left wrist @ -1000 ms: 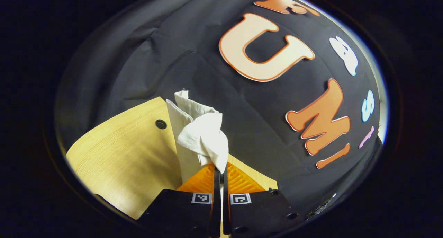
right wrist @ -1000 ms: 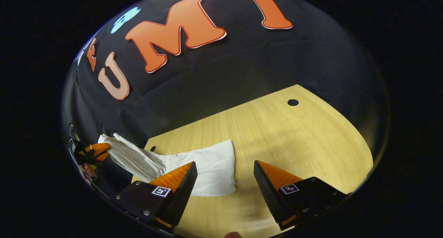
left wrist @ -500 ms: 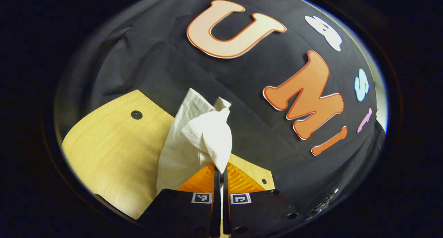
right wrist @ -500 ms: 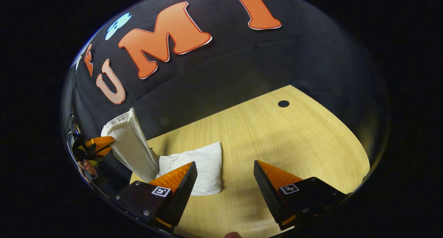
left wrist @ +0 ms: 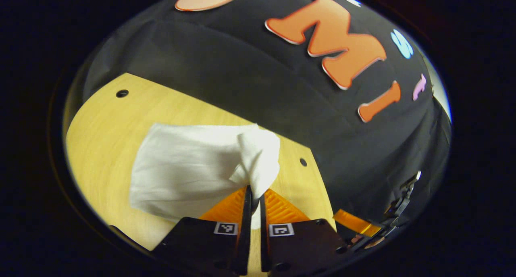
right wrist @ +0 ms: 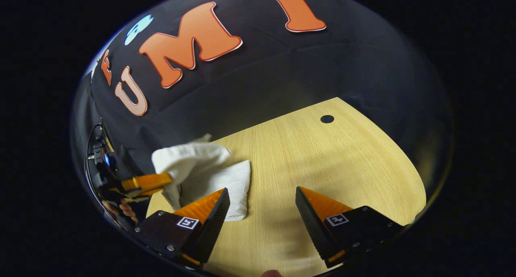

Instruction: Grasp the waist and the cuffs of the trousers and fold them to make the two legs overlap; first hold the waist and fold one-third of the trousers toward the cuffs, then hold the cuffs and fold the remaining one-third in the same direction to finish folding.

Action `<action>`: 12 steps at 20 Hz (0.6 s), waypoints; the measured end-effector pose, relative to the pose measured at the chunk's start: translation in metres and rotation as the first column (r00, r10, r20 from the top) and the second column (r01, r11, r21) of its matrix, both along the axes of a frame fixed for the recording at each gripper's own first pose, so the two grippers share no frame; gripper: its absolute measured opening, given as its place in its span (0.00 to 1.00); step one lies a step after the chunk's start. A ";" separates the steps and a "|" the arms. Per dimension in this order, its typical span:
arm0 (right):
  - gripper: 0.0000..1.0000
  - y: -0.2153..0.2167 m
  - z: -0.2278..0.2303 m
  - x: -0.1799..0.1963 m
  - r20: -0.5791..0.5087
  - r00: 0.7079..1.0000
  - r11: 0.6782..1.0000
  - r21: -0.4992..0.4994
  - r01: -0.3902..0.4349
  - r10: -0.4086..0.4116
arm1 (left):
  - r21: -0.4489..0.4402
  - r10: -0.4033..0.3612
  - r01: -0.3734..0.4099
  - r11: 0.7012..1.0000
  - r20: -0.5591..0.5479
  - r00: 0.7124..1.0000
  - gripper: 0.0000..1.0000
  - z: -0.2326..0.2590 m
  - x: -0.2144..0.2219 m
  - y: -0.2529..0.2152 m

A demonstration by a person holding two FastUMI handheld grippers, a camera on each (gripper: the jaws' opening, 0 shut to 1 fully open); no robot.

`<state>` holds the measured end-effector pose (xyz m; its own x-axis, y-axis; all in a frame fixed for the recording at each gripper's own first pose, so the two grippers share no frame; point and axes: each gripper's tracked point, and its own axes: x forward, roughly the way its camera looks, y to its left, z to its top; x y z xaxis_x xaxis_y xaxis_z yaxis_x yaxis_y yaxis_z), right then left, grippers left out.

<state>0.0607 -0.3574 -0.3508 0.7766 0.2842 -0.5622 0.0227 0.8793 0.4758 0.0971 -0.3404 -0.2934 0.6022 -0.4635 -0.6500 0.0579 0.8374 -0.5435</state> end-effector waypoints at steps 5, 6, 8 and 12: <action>0.98 -0.002 0.011 -0.002 0.045 0.999 0.999 -0.033 -0.014 0.015 | 0.048 -0.025 0.023 0.999 0.034 0.999 0.76 0.013 -0.019 0.003; 0.98 -0.002 0.017 -0.003 0.058 0.998 0.999 -0.042 -0.013 0.016 | 0.077 -0.023 0.019 0.997 0.052 0.998 0.84 0.020 -0.020 0.013; 0.98 0.005 0.029 -0.003 0.093 0.995 0.999 -0.052 -0.015 0.019 | 0.126 -0.022 0.010 0.992 0.097 0.995 1.00 0.030 -0.014 0.024; 0.98 0.018 0.067 -0.011 0.196 0.980 0.993 -0.120 -0.002 0.026 | 0.233 -0.023 -0.034 0.972 0.236 0.971 0.99 0.065 -0.012 0.050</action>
<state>0.0496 -0.3395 -0.2837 0.8718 0.2363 -0.4290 -0.0738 0.9293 0.3620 0.0854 -0.2908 -0.2284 0.7534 -0.3118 -0.5790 0.1559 0.9400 -0.3035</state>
